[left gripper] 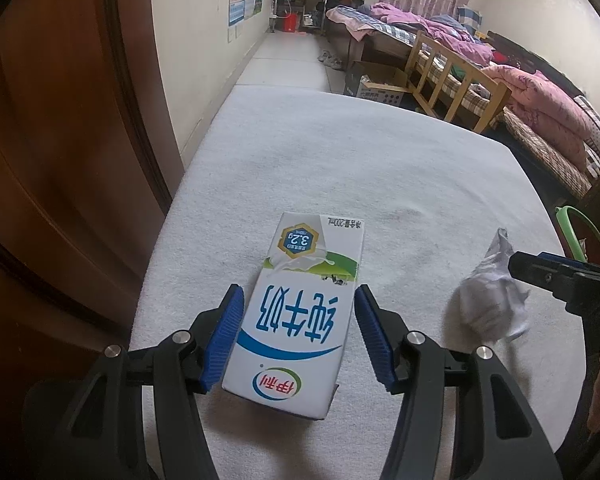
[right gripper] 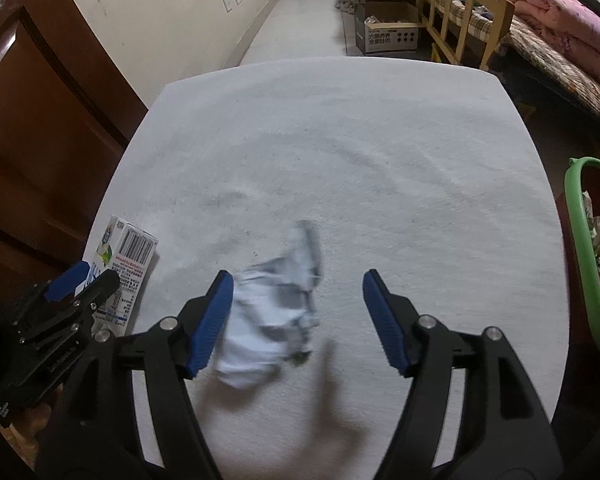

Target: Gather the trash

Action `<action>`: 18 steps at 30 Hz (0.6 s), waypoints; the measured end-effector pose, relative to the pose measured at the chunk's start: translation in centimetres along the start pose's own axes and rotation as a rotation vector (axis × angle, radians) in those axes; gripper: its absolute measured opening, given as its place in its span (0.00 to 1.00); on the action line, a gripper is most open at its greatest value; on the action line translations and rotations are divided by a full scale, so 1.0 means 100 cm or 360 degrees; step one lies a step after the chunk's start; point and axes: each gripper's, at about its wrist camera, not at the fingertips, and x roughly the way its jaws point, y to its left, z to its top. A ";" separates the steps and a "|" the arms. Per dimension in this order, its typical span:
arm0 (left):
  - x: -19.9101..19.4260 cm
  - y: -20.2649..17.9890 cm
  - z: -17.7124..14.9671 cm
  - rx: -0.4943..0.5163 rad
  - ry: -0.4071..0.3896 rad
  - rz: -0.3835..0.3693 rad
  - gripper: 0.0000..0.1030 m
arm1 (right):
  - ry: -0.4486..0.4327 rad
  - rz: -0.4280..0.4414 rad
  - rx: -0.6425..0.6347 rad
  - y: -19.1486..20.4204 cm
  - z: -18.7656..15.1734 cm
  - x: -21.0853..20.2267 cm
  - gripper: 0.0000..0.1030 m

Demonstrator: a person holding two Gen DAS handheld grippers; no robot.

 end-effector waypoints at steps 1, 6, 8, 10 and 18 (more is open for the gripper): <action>0.000 0.000 0.000 0.0002 0.0003 0.0000 0.52 | -0.0002 -0.0005 -0.0005 0.000 0.000 0.000 0.64; -0.003 -0.003 -0.001 0.0020 -0.0003 0.0002 0.52 | 0.0017 -0.0005 0.0015 -0.002 0.000 0.001 0.64; -0.003 -0.003 -0.002 0.0018 -0.0003 0.0003 0.52 | 0.0024 0.0019 0.0035 -0.001 0.000 0.000 0.64; -0.003 -0.002 -0.002 0.0011 -0.0003 0.0002 0.52 | 0.0014 0.0030 0.0019 0.002 -0.001 -0.001 0.66; -0.005 0.003 -0.001 -0.0041 -0.0003 -0.0022 0.57 | 0.0086 0.0087 0.0043 0.012 -0.006 0.018 0.66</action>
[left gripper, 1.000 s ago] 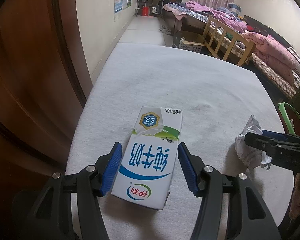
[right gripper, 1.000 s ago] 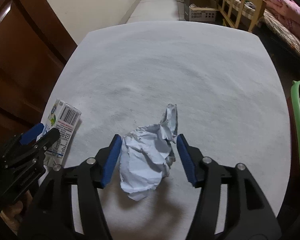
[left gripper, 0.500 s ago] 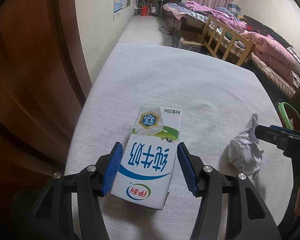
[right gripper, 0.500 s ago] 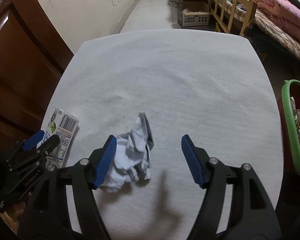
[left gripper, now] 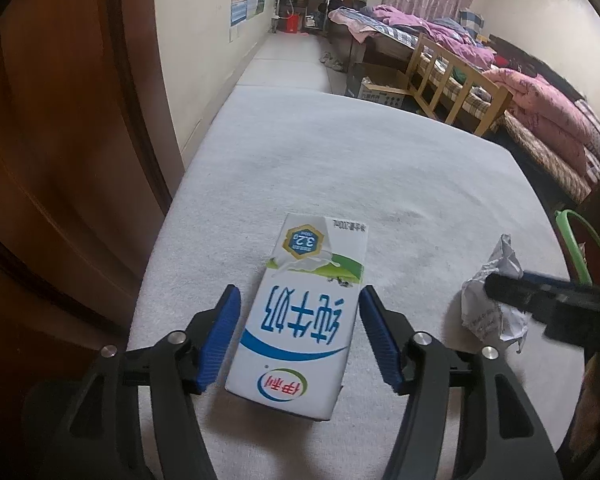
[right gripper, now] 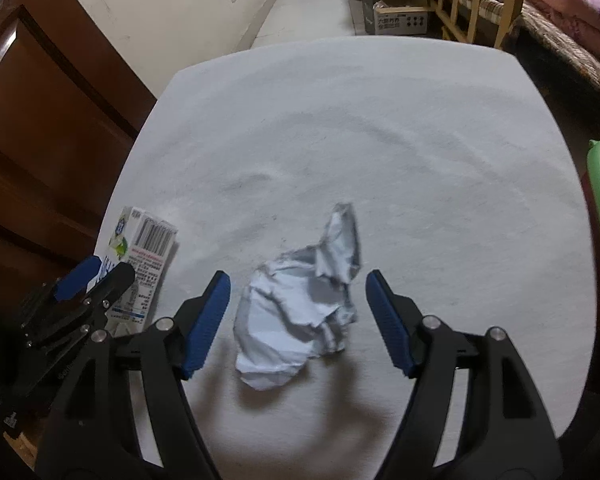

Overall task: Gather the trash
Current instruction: 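Carry the milk carton and silver foil over the bin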

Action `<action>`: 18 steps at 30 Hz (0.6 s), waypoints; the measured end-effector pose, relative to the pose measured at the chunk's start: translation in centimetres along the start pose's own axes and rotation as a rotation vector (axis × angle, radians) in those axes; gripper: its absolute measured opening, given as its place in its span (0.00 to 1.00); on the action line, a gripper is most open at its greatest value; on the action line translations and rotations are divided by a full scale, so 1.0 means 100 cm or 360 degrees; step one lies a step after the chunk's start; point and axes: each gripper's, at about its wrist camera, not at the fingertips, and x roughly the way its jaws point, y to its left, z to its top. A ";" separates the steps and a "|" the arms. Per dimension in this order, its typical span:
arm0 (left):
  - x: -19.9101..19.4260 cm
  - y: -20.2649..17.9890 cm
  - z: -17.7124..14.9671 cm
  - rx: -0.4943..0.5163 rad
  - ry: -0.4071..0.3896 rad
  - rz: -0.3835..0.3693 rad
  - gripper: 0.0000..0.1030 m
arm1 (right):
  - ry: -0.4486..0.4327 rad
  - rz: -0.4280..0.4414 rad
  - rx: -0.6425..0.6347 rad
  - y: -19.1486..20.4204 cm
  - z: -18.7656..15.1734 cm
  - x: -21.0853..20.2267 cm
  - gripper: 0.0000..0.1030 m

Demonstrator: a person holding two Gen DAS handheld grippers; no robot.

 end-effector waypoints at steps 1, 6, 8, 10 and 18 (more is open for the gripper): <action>0.001 0.001 0.000 -0.0005 0.0001 -0.0005 0.57 | 0.0007 0.0001 0.0006 0.000 -0.001 0.003 0.66; -0.001 0.003 0.001 -0.0024 -0.0024 -0.0038 0.51 | -0.0008 0.0030 0.0060 -0.004 -0.006 0.005 0.43; -0.007 0.007 0.003 -0.0071 -0.0085 -0.0049 0.51 | -0.0044 0.0040 0.0043 -0.002 -0.005 -0.002 0.41; -0.020 0.008 0.009 -0.0088 -0.0171 -0.0023 0.51 | -0.0114 0.0057 0.0047 -0.001 -0.004 -0.014 0.41; -0.062 -0.015 0.033 -0.0048 -0.0322 -0.0005 0.51 | -0.0350 0.0147 0.0019 0.002 -0.001 -0.070 0.42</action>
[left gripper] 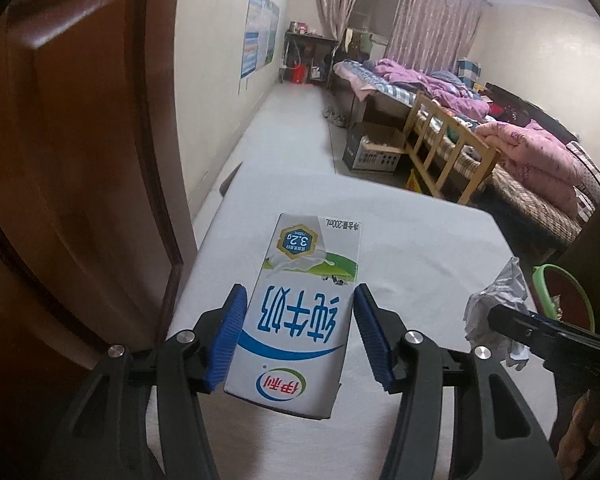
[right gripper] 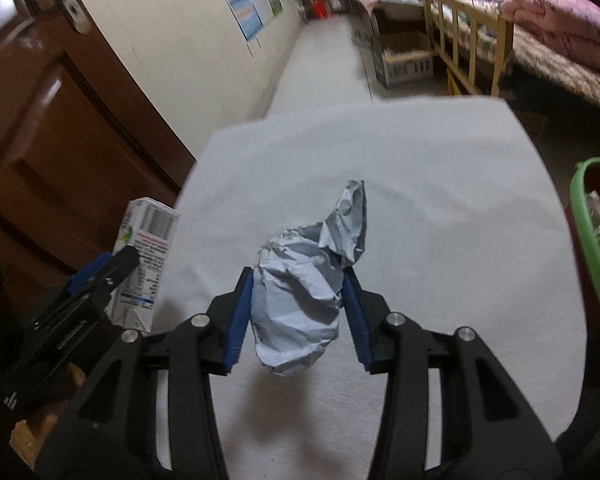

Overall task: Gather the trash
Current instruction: 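Carry the milk carton and silver foil over the bin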

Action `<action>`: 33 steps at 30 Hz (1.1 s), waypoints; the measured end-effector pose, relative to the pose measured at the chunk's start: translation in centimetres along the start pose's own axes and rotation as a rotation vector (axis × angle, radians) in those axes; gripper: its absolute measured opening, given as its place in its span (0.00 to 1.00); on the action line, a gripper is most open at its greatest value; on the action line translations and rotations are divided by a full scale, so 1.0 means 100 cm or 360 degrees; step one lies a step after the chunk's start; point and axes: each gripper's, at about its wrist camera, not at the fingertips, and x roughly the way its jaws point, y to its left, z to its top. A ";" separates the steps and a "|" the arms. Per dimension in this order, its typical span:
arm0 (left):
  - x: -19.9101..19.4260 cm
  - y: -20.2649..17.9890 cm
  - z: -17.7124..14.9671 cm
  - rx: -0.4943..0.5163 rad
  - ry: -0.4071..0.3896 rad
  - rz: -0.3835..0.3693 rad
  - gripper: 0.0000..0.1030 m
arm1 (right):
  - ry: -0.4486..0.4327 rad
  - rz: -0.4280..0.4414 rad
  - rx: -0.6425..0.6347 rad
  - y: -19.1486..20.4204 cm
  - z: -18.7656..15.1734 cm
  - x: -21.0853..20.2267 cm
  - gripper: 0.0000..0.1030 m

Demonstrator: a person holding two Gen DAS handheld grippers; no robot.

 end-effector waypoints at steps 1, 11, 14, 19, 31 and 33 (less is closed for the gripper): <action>-0.004 -0.004 0.003 0.0005 -0.0008 -0.0001 0.51 | -0.0042 0.0017 -0.0005 0.000 0.002 -0.010 0.42; -0.048 -0.039 0.030 0.0072 -0.0126 -0.0020 0.51 | -0.0327 0.0055 0.0000 -0.014 0.014 -0.082 0.42; -0.062 -0.052 0.037 0.0109 -0.0167 -0.0038 0.51 | -0.0406 0.0052 -0.0017 -0.019 0.018 -0.102 0.42; -0.077 -0.076 0.042 0.0178 -0.0220 -0.0078 0.51 | -0.0510 0.0033 -0.0022 -0.028 0.021 -0.128 0.42; -0.084 -0.113 0.038 0.0303 -0.0232 -0.0117 0.51 | -0.0571 -0.0019 0.0080 -0.059 0.015 -0.145 0.43; -0.083 -0.117 0.038 0.0311 -0.0227 -0.0120 0.51 | -0.0576 -0.0025 0.0105 -0.066 0.014 -0.146 0.44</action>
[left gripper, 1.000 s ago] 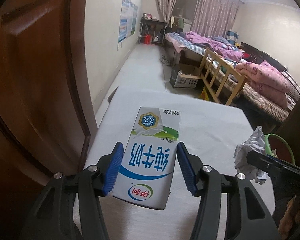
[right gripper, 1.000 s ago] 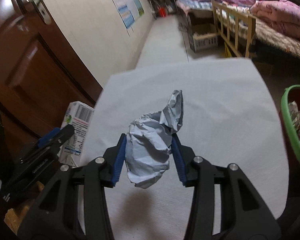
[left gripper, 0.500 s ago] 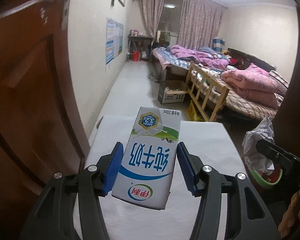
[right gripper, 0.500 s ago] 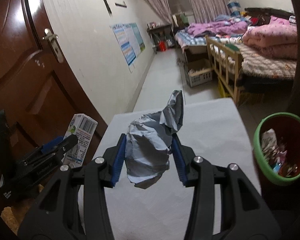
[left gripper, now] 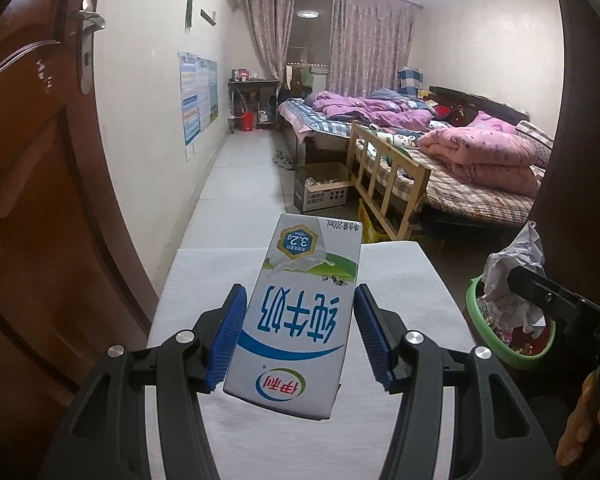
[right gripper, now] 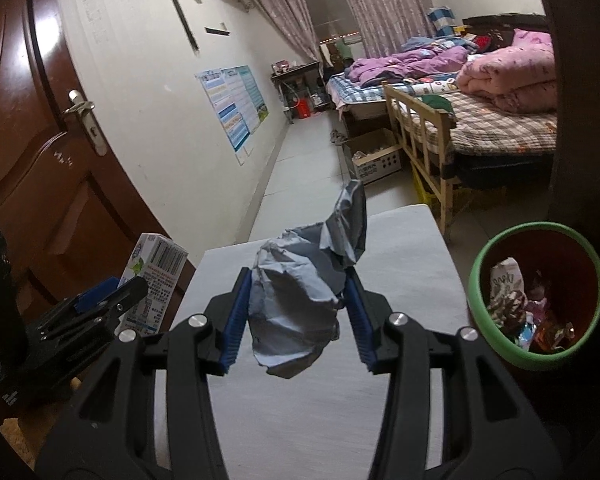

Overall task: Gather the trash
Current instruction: 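Carry the milk carton and silver foil over the bin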

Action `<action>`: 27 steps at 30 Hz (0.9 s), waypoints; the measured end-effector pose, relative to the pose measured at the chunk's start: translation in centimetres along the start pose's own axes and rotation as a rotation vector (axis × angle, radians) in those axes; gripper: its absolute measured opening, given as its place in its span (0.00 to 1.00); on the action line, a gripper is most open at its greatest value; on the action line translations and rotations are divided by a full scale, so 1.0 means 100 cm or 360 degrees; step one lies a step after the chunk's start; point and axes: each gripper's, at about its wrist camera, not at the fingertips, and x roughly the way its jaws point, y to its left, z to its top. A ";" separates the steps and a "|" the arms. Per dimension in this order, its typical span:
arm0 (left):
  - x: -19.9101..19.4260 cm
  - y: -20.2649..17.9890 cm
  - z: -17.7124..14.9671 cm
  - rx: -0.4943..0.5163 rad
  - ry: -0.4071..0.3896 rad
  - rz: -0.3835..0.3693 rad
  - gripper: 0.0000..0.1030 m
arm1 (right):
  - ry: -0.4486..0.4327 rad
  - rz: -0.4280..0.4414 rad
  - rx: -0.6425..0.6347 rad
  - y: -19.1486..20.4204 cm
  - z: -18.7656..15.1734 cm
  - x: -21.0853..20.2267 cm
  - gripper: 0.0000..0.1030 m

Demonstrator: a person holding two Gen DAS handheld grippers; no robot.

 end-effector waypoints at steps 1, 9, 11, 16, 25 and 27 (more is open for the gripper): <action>0.000 -0.002 0.000 0.0004 0.0001 -0.0003 0.51 | -0.0002 -0.0004 0.0006 -0.002 0.000 0.000 0.44; 0.006 -0.018 0.000 0.0041 0.0020 -0.0043 0.51 | -0.0007 -0.0052 0.0057 -0.021 -0.003 -0.003 0.44; 0.007 -0.020 -0.001 0.0049 0.0023 -0.0047 0.51 | -0.0006 -0.0063 0.0066 -0.024 -0.004 -0.004 0.43; 0.007 -0.026 -0.001 0.0071 0.0027 -0.0053 0.51 | -0.0011 -0.0078 0.0093 -0.031 -0.003 -0.004 0.43; 0.011 -0.029 -0.001 0.0088 0.0028 -0.0079 0.51 | -0.0020 -0.0108 0.0097 -0.039 -0.002 -0.008 0.43; 0.016 -0.031 0.001 0.0088 0.0035 -0.0092 0.51 | -0.0019 -0.0116 0.0093 -0.042 -0.001 -0.009 0.43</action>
